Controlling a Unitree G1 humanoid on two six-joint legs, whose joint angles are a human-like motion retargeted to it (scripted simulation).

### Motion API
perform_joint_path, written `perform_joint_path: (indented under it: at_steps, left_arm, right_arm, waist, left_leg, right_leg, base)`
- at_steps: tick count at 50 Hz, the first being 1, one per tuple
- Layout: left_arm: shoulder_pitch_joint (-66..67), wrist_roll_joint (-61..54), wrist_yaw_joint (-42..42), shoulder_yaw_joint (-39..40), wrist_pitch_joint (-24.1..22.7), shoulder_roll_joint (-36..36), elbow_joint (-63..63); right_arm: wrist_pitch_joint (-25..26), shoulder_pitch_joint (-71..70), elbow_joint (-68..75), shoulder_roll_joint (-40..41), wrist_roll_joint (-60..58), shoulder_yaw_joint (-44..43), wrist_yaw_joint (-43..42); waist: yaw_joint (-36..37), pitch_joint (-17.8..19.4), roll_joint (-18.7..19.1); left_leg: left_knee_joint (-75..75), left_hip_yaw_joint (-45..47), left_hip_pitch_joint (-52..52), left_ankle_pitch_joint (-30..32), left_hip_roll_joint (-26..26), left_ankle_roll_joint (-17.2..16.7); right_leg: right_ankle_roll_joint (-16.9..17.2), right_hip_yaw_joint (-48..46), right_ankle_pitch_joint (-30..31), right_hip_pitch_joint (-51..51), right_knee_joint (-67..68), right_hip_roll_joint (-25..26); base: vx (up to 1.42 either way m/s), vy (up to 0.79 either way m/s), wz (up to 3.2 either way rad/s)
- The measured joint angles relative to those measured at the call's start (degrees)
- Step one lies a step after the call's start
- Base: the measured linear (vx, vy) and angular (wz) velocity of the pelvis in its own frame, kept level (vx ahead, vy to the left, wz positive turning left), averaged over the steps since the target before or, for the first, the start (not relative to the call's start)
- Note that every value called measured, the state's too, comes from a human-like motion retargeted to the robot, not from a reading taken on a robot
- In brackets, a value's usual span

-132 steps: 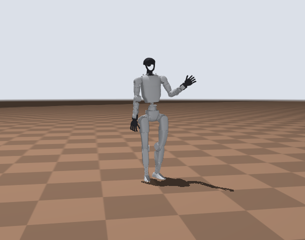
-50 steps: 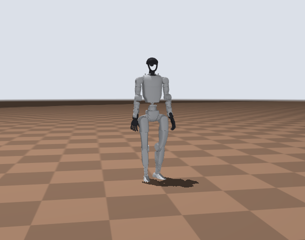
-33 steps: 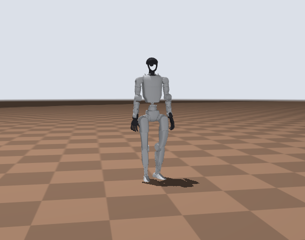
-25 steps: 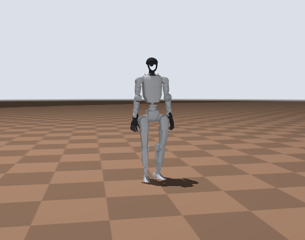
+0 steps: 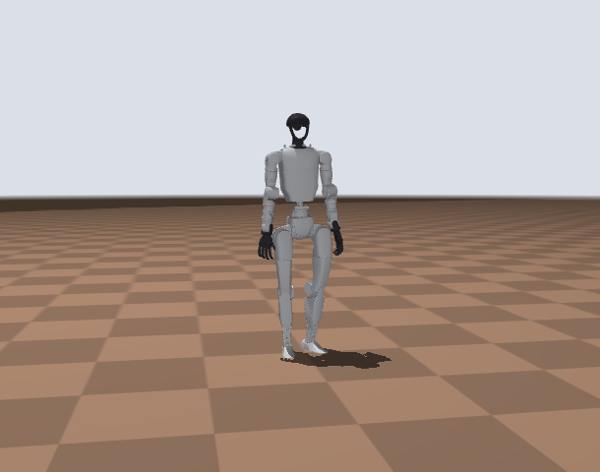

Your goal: Upper body actions

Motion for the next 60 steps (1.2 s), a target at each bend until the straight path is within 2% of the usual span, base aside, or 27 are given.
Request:
perform_joint_path:
  at_steps: [60]
  left_arm:
    - [0.1, -0.3, 0.4, 0.0, -0.1, -0.3, 0.2]
  right_arm:
    - [-0.4, 0.2, 0.4, 0.1, 1.0, 0.0, 1.6]
  waist:
    - [-0.3, 0.0, -0.3]
  left_leg:
    - [-0.1, -0.5, 0.1, -0.2, -0.6, 0.2]
  right_leg:
    - [-0.1, -0.7, -0.3, 0.5, -0.3, -0.1]
  base:
    - [0.00, 0.00, 0.00]
